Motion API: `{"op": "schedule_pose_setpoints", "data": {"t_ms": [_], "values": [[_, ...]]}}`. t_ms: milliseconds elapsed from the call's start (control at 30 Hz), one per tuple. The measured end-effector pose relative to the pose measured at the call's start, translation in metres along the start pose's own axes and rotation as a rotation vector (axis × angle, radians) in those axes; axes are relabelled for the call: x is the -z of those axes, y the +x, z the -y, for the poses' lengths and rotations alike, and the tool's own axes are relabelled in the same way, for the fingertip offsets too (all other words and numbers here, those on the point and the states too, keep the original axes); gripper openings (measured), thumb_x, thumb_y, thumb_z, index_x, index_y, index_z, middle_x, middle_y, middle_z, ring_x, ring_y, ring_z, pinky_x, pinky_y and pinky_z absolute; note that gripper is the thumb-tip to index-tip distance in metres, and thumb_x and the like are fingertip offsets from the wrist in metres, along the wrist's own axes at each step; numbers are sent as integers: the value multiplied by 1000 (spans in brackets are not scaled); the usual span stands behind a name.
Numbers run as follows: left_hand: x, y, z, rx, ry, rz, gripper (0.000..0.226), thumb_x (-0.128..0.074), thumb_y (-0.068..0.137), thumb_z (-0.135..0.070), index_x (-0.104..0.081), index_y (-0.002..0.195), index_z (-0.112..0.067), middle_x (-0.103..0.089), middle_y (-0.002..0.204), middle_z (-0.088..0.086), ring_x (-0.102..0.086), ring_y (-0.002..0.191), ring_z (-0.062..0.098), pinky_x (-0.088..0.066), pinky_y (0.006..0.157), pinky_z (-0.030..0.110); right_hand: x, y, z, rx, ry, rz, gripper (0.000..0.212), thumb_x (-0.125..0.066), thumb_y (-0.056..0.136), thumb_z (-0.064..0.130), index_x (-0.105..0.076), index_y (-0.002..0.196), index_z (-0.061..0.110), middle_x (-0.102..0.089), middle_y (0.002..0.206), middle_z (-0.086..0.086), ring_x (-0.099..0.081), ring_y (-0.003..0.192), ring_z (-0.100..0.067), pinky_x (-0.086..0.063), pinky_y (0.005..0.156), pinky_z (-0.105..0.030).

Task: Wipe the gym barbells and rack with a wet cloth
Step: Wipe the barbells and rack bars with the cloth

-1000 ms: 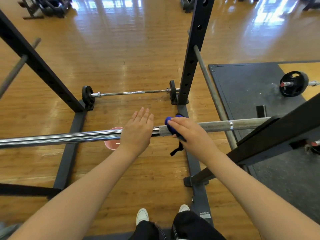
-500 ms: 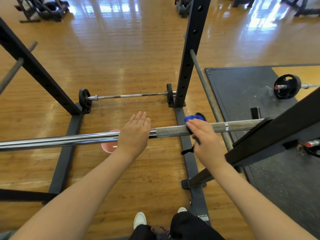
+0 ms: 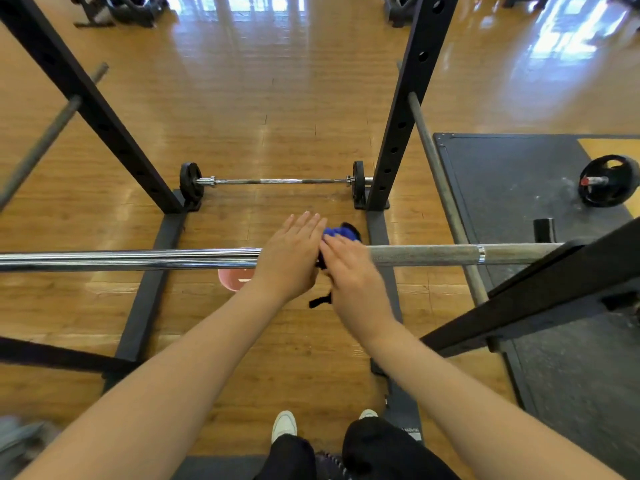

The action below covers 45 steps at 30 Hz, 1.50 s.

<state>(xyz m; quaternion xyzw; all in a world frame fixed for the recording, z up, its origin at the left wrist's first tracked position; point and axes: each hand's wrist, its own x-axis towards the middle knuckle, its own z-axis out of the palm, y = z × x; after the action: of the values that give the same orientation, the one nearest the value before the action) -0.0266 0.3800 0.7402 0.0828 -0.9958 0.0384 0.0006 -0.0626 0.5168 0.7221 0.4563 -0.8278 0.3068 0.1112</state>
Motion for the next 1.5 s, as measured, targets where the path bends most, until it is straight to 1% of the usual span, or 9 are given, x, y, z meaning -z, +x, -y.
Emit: {"op": "schedule_pose_setpoints", "data": {"t_ms": [200,367,533,633,733,1033,1167,1367,1500], "values": [[8,-8,14,-2,-73,1,83,-55,89,-20,-2,151,-11,-6,159,6,0,146,20,6,115,34,21,-9,-36,65,-31,9,47,-68,75,-8,-60,121,-2,-61,122,-19,-56,117,-34,-41,103,-46],[-6,-60,67,208,7,-129,88,-79,64,-11,-37,141,0,-44,142,19,-38,134,36,-18,109,51,18,-13,-33,-93,-42,-94,51,-73,70,-14,-62,118,-2,-63,119,-17,-56,115,-32,-32,105,-39],[-16,-88,95,396,2,-163,93,-78,64,-8,-29,143,1,-35,147,21,-29,138,36,-5,112,49,-15,12,22,46,17,-67,41,-75,71,-8,-66,111,-4,-66,112,-18,-62,106,-35,-39,100,-41],[-15,-96,101,480,-20,-162,92,-77,66,-7,-29,143,3,-33,148,22,-26,139,37,-11,112,49,-59,50,82,253,75,1,24,-66,74,1,-70,97,-6,-70,95,-20,-68,87,-35,-55,81,-43],[-11,-113,120,551,-17,-150,85,-72,73,-5,-27,144,4,-27,151,21,-20,141,36,-10,113,46,-91,78,132,262,106,134,23,-76,64,-7,-68,86,-5,-67,81,-17,-64,72,-34,-56,64,-43],[-11,-167,189,557,13,8,87,-55,89,-22,4,150,-7,5,158,12,8,146,28,4,116,39,-87,44,115,103,42,-10,47,-76,67,-11,-66,112,-4,-66,113,-19,-62,104,-38,-37,98,-41],[-12,-167,191,516,-53,-4,87,-51,89,-25,9,150,-7,12,158,13,13,145,28,6,115,37,-98,51,131,115,0,-41,39,-74,70,-9,-67,108,-5,-68,108,-19,-64,99,-38,-43,93,-40],[-11,-173,201,471,-79,-2,79,-42,94,-22,14,148,-6,17,157,11,15,145,25,11,112,31,-126,73,179,247,16,-57,35,-45,84,15,-70,99,-5,-70,98,-18,-68,86,-35,-56,76,-44],[-18,-186,225,648,-33,-13,85,-48,93,-24,12,148,-4,14,157,15,12,145,28,4,116,39,-135,73,175,228,-17,-78,31,-60,75,-1,-69,104,-5,-69,104,-19,-66,92,-36,-54,82,-45]]}}
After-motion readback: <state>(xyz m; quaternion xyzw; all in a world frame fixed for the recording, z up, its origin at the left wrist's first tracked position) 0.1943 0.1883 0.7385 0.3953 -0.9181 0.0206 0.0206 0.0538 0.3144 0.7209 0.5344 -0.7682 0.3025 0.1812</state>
